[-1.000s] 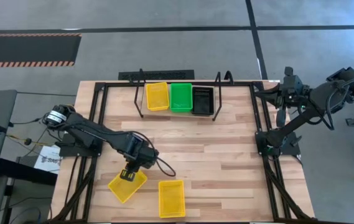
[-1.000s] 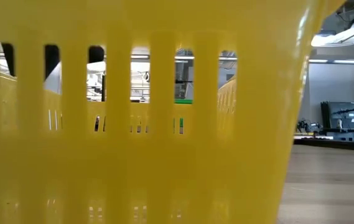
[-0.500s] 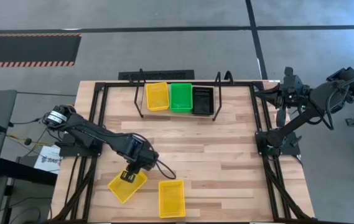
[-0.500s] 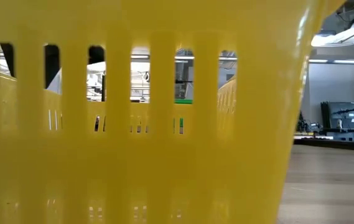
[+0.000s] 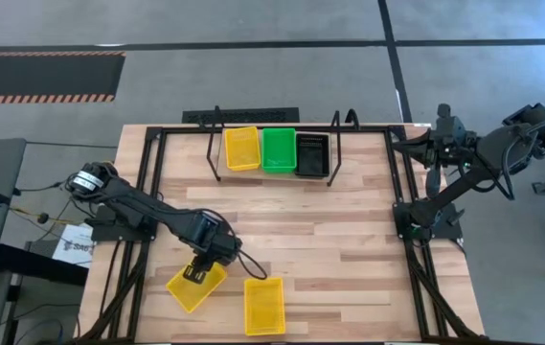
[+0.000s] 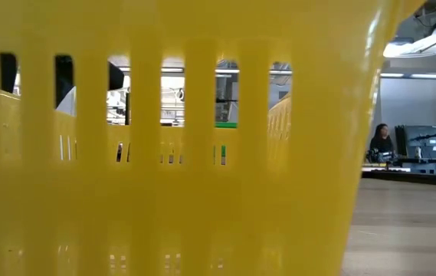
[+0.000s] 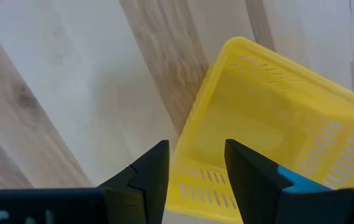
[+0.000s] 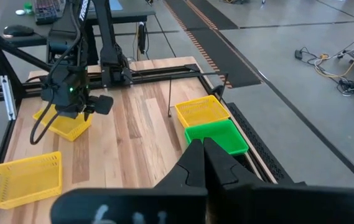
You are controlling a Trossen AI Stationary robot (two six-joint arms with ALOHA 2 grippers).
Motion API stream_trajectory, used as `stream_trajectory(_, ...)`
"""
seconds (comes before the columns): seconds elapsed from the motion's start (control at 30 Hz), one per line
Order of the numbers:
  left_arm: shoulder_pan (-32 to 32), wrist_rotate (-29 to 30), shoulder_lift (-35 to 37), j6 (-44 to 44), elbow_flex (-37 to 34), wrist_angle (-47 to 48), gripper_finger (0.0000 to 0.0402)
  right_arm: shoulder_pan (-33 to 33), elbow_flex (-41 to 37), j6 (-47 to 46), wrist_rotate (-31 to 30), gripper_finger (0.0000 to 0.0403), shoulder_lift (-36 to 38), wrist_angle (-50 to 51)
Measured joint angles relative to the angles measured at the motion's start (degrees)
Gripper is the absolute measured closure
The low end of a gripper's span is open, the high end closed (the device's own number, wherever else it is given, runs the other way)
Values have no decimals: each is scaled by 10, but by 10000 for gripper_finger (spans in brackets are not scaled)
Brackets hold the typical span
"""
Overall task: Stack baskets on shelf by color
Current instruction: Stack the left yellow basket on top of the other yellow basket on the shelf
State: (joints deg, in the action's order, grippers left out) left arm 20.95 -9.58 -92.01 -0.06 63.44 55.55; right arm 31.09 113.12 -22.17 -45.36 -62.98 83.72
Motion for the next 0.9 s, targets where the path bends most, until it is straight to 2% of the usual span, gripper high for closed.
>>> stream_trajectory(0.43, 0, -1, -1, 30, 0, 2, 259, 0, 0, 2, 1, 401, 0, 0)
stream_trajectory(0.8, -3, -2, -90, 34, -11, 2, 259, 0, 0, 2, 5, 401, -4, -1)
stream_trajectory(0.9, -10, -2, -102, 13, -11, 0, 271, 0, 0, 2, 5, 401, -4, -2)
